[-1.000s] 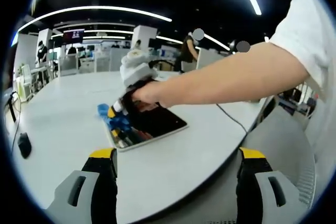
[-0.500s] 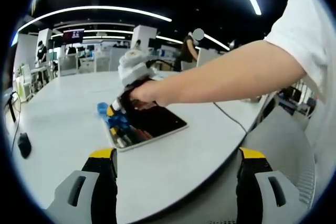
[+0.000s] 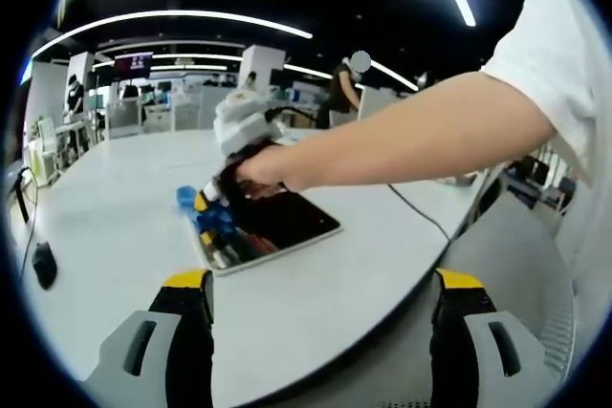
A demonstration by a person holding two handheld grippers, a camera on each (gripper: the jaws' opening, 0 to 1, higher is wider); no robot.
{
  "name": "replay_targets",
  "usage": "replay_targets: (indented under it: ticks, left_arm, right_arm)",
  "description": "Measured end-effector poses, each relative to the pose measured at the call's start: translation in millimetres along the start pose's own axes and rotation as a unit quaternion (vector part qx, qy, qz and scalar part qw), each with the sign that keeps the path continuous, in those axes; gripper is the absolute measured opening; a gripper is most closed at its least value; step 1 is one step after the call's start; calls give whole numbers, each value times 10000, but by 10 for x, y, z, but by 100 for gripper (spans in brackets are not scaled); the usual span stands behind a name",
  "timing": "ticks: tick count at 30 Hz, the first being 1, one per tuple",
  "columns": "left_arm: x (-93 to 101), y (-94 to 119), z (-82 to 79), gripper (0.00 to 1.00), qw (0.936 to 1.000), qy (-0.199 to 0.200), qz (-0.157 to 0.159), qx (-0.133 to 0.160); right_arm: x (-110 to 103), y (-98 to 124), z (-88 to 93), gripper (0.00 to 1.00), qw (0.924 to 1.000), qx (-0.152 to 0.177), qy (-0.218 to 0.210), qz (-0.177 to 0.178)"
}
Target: Wipe the mirror surface with the cleaning cloth until all visible marks leave the cleaned area.
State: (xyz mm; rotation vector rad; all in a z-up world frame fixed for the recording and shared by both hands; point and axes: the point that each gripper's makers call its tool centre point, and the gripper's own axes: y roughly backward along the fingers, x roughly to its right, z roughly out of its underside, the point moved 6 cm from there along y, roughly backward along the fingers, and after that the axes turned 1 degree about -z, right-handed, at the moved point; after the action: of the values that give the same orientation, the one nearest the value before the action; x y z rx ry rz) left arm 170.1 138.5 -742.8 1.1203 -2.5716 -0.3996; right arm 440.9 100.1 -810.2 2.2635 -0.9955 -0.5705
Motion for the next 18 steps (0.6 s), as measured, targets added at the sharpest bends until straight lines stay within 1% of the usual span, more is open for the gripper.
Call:
replay_targets:
  ticks: [13,18]
  left_arm:
    - [-3,-1,6,95,10000,-7,-5,-41]
    - [-3,-1,8,95,10000,-6,-2,-49]
  right_arm:
    - [14,-15,4,4,10000,-13,52,-40]
    - [10,17,23,4,10000,-18,81,-31]
